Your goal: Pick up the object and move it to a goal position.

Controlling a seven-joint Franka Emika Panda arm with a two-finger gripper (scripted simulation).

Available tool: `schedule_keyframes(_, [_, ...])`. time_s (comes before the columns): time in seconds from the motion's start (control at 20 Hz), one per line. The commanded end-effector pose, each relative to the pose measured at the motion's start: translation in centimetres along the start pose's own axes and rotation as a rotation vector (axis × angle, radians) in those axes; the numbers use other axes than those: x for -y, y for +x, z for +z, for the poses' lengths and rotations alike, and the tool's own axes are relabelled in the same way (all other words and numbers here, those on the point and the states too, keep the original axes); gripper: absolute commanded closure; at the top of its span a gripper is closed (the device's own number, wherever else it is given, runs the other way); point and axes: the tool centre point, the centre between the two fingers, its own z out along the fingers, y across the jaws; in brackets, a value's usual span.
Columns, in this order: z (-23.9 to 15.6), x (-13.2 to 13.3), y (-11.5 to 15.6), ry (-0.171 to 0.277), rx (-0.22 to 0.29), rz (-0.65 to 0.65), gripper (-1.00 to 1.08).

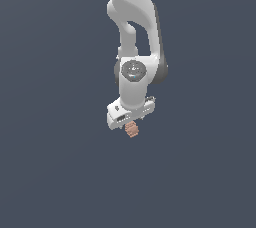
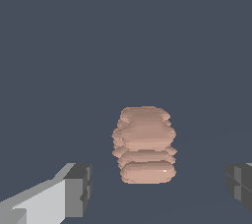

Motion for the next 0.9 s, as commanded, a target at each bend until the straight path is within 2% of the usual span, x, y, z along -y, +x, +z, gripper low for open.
schedule_keyframes(0.0, [0.3, 0.1, 0.1, 0.002, -0.001, -0.020, -0.92])
schedule_keyframes(0.4, [1.0, 0.2, 0.1, 0.002, -0.001, -0.023, -0.92])
schedule_keyframes(0.85, [5.1, 0.3, 0.1, 0.003, -0.001, -0.027, -0.92])
